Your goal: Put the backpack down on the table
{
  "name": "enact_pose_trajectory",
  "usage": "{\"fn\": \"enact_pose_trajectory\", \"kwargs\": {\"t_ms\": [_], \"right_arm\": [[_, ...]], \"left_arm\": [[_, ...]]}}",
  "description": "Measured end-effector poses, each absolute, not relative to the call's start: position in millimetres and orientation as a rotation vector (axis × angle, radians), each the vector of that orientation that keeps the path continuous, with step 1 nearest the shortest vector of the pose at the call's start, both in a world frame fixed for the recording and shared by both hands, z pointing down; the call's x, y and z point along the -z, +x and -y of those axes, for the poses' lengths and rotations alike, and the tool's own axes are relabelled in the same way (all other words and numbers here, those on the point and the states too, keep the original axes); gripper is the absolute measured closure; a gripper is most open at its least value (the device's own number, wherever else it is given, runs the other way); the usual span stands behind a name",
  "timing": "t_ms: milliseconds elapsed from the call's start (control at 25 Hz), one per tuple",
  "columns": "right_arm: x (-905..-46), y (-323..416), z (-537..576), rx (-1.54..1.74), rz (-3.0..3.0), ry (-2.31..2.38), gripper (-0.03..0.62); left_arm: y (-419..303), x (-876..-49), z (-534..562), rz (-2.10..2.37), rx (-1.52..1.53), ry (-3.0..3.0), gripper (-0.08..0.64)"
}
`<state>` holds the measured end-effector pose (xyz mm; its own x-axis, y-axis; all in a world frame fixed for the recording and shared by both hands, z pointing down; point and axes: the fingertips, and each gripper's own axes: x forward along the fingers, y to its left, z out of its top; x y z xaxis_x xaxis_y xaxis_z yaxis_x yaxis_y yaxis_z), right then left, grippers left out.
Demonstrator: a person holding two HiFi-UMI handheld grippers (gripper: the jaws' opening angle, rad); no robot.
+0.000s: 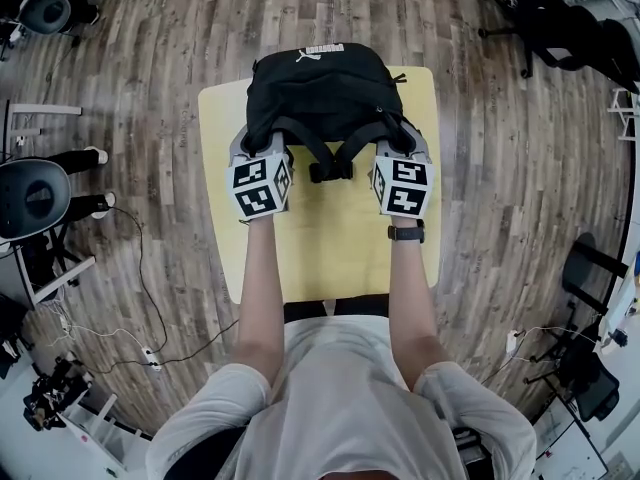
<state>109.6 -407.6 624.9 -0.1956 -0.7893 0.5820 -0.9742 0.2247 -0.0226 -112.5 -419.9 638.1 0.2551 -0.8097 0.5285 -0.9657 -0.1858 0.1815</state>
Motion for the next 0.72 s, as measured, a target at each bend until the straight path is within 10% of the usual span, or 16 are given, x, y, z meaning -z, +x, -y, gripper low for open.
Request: {"fn": "enact_pose_trajectory", "kwargs": {"t_ms": [720], "right_arm": [[-684.4,115.8,391.9,-0.658,1.996,1.575,0.558]], "left_arm": [[-102.7,-696.2,411.4,1.580,-0.468,2.008,0.430]]}}
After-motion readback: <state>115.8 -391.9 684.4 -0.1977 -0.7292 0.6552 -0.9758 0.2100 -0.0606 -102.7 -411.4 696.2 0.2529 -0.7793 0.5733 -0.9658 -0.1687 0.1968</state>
